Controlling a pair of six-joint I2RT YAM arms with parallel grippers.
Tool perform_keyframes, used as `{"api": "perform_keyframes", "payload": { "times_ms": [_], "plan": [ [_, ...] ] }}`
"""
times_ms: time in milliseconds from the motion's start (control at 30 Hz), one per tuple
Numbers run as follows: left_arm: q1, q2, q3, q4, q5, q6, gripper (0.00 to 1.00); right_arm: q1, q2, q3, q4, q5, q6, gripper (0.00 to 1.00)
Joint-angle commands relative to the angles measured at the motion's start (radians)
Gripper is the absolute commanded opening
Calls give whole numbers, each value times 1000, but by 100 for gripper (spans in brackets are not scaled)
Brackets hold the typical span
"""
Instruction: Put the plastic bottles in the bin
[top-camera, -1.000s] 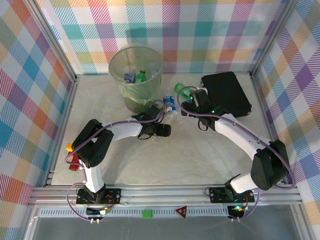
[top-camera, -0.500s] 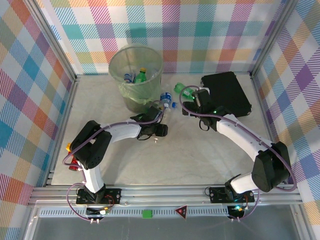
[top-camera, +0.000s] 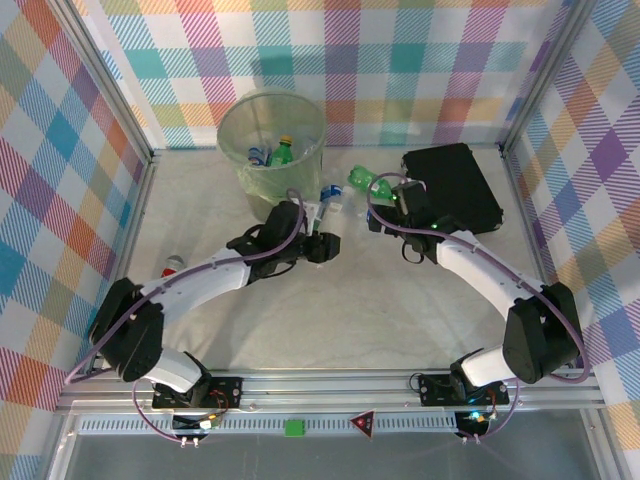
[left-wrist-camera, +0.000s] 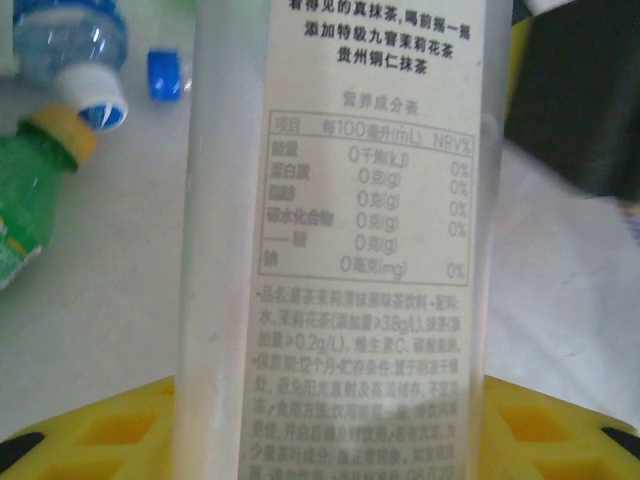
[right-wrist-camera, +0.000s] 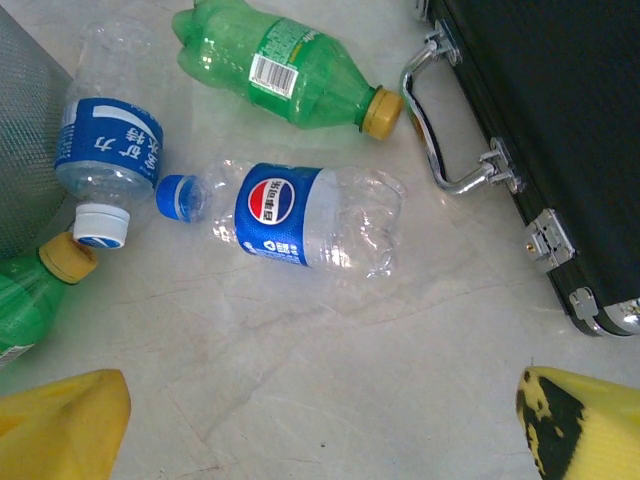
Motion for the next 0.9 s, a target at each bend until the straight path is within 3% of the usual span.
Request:
{"api": "perform_keyframes", "payload": {
  "times_ms": [0,167,433,633,867],
  "plan": [
    [-12,-78,15,63,36,40,48,-18,-18,-27,48,-44,32,99],
    [-10,-131,83,120,-9,83,48,-28,-12,-43,64,-68,45,99],
    [30,-87,291,87,-120,194,48,-30,-30,-58,62,-73,28,99],
    [132,-14,495,-47,-164,296,49,-30,-74,-92,58,-64,11,99],
    [305,73,612,-110,-197,373,50,-35,-107,-107,50,-58,-8,99]
  ]
}}
